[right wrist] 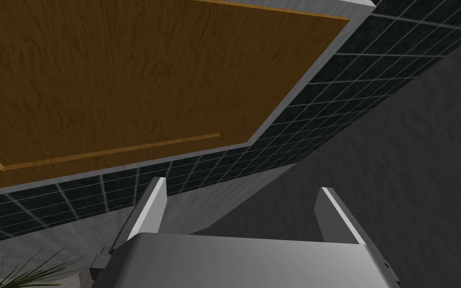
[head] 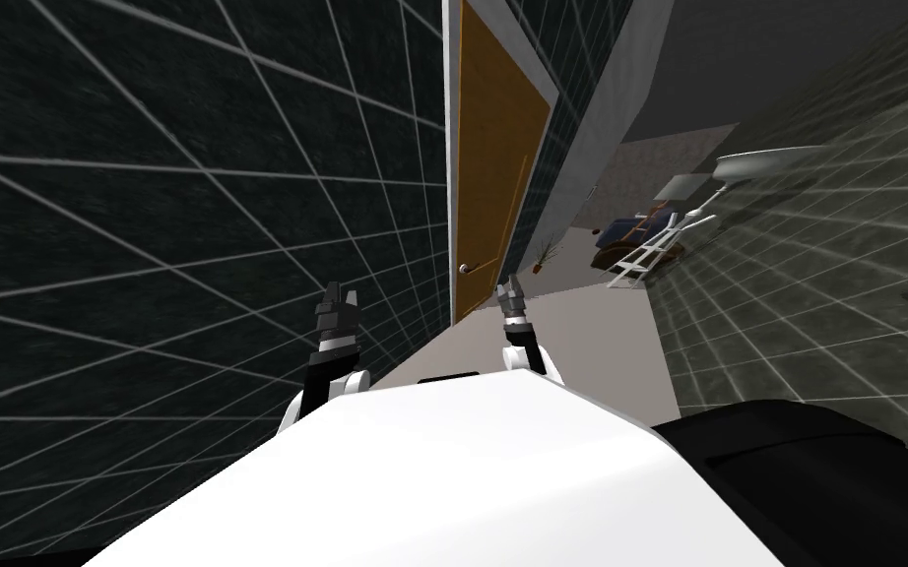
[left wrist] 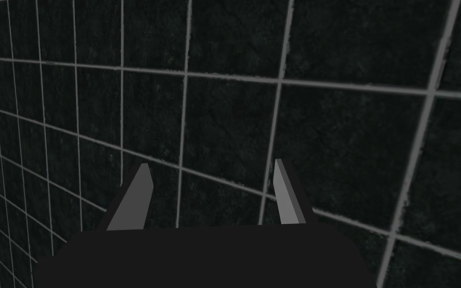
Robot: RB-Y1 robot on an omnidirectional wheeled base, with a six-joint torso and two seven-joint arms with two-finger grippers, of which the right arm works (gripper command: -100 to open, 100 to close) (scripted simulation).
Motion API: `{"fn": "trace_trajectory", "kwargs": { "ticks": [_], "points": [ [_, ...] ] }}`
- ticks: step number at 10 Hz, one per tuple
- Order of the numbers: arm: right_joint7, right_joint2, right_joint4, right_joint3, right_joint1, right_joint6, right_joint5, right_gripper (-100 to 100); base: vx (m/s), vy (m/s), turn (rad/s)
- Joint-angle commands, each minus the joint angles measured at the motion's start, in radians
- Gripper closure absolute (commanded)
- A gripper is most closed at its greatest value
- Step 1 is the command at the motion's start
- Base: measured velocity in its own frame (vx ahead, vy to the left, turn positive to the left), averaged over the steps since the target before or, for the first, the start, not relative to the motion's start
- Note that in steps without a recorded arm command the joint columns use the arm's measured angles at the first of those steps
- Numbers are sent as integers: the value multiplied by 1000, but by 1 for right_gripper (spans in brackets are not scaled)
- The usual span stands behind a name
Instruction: Pull the door open
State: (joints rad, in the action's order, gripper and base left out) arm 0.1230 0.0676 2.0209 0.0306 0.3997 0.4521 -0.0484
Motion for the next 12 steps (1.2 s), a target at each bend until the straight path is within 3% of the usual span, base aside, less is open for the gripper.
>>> {"fn": "trace_trajectory", "kwargs": {
  "ticks": [1, 5, 8, 12],
  "points": [
    [8, 16, -50, 4, -24, 12, 3, -100, 89, -90, 175],
    [17, 37, -139, 10, -54, 30, 7, -100, 58, -66, 88],
    [33, 71, -250, 19, -102, 58, 14, -100, 63, -75, 148],
    [43, 94, -352, 25, -135, 78, 18, -100, 46, -75, 107]
  ]
}}
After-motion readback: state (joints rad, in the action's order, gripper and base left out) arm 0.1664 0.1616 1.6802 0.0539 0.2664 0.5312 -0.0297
